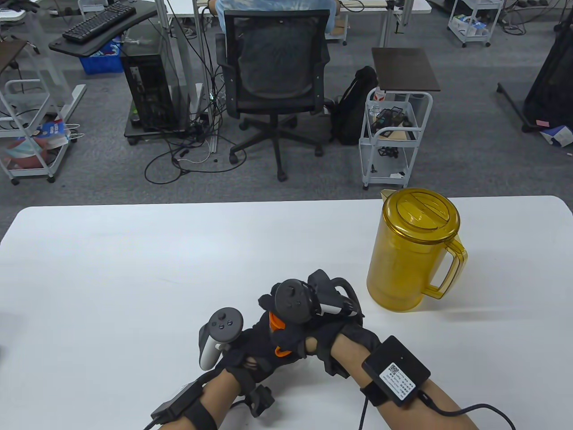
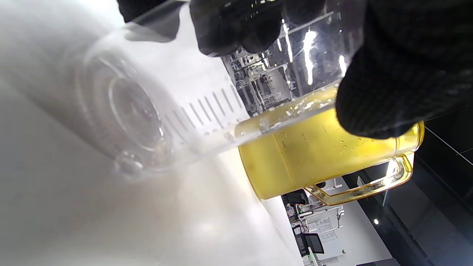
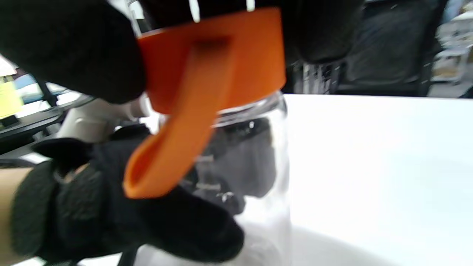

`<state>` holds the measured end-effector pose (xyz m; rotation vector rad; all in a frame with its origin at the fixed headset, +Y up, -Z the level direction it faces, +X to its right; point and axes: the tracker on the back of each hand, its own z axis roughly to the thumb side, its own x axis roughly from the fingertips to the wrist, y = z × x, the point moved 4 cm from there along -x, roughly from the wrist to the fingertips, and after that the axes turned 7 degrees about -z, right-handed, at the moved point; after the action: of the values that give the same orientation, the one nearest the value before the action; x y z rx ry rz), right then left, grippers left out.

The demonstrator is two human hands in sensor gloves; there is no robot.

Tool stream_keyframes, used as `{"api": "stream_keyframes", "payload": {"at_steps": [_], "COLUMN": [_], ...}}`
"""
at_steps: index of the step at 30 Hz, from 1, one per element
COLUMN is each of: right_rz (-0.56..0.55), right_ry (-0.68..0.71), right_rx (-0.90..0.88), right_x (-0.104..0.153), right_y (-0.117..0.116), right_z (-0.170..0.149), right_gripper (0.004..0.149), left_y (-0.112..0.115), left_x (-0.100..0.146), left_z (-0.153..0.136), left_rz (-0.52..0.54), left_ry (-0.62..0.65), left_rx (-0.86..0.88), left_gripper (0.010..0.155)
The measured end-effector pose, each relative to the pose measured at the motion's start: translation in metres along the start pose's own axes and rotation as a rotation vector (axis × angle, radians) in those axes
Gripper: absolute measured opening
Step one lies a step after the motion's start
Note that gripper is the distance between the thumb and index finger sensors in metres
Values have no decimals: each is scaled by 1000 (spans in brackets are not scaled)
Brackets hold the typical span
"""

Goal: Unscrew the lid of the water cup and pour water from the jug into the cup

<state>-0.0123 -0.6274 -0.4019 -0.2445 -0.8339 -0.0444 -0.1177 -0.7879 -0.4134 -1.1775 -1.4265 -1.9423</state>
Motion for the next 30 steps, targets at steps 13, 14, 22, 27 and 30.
{"api": "stream_keyframes", "payload": {"at_steps": [13,14,22,27,30], "right_rz": [-119,-101,-122,-49,-54], "right_ry": [-260,-292,-399,-259,-171], "right_rx": [109,175,371,258,222], "right_x": [0,-2,-9,-11,-9], "right_y": [7,5,6,5,8], "right_z": [-9,-6,12,11,11], "right_gripper": [98,100,90,85,84], "left_y": [0,0,0,0,-1], "left_x": [1,1,1,1,1], "left_z": [0,0,-1,-1,-1], "left_rz": [9,9,12,11,9], "left_ry": [-4,-4,-7,-8,-7], "left_rx": [-10,-11,-19,-17,-15], "left_gripper": [108,108,108,108,108]}}
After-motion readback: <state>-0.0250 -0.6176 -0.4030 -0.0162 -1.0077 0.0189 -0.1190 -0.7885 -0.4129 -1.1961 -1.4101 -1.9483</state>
